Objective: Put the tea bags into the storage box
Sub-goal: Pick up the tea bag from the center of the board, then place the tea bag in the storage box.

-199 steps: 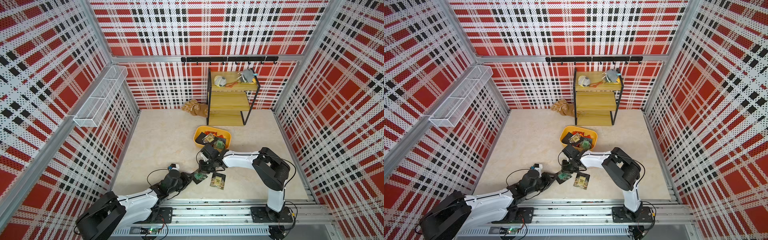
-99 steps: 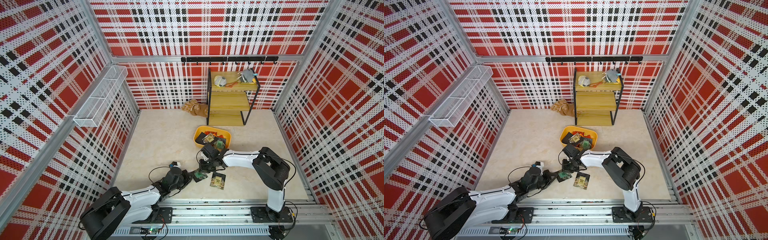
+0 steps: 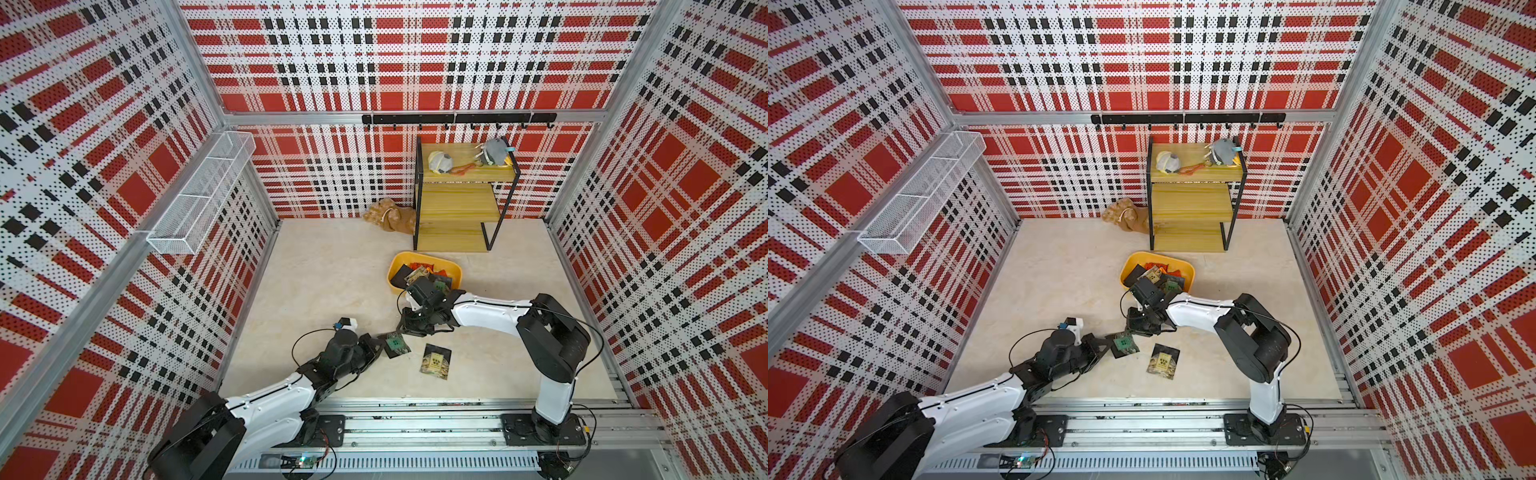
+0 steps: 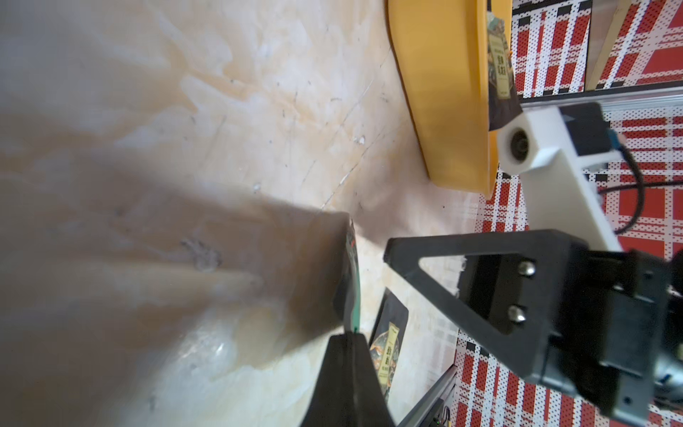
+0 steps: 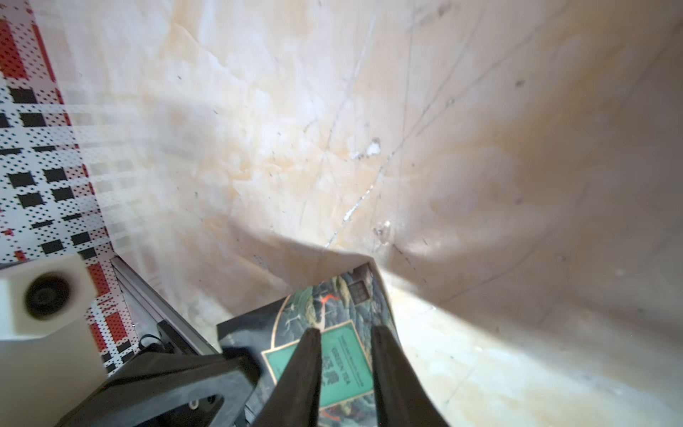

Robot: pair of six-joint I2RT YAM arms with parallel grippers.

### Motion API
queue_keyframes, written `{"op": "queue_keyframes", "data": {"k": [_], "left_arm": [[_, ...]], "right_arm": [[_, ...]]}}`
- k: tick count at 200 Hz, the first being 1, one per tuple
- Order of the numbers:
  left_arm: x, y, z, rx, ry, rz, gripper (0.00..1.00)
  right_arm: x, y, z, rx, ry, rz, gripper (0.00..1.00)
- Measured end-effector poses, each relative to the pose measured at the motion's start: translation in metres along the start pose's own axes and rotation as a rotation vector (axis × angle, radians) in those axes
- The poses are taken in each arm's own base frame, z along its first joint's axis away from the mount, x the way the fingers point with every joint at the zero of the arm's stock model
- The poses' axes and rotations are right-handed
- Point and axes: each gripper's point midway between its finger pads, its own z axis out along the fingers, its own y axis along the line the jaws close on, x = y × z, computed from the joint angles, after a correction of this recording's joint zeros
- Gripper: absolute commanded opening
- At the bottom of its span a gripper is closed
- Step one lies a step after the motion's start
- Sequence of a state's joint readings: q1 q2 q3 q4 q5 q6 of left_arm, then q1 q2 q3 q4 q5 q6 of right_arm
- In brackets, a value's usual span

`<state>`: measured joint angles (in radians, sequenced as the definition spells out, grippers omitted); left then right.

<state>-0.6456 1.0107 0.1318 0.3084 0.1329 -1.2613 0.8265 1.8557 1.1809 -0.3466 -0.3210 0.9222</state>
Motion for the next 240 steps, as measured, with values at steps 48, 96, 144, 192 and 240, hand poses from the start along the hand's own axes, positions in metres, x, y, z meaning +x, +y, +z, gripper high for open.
{"op": "queue_keyframes", "data": {"k": [48,96,144,192,240], "left_arm": [[-0.023,-0.035,-0.004,0.032,-0.028,0.021,0.00],[-0.074,-0.117,0.001,0.141,-0.082,0.099,0.00],[-0.100,-0.159,0.037,0.170,-0.053,0.153,0.00],[-0.114,-0.167,0.095,0.162,-0.004,0.178,0.00],[-0.118,-0.155,0.128,0.133,0.021,0.185,0.39]], "right_arm": [[-0.029,-0.003,-0.051,-0.020,-0.137,0.021,0.49],[-0.044,-0.039,-0.096,0.008,-0.250,0.086,0.58],[-0.016,-0.074,-0.100,0.073,-0.228,0.128,0.59],[-0.004,-0.088,-0.118,0.074,-0.257,0.158,0.61],[0.006,-0.099,-0.118,0.082,-0.241,0.179,0.60]]}}
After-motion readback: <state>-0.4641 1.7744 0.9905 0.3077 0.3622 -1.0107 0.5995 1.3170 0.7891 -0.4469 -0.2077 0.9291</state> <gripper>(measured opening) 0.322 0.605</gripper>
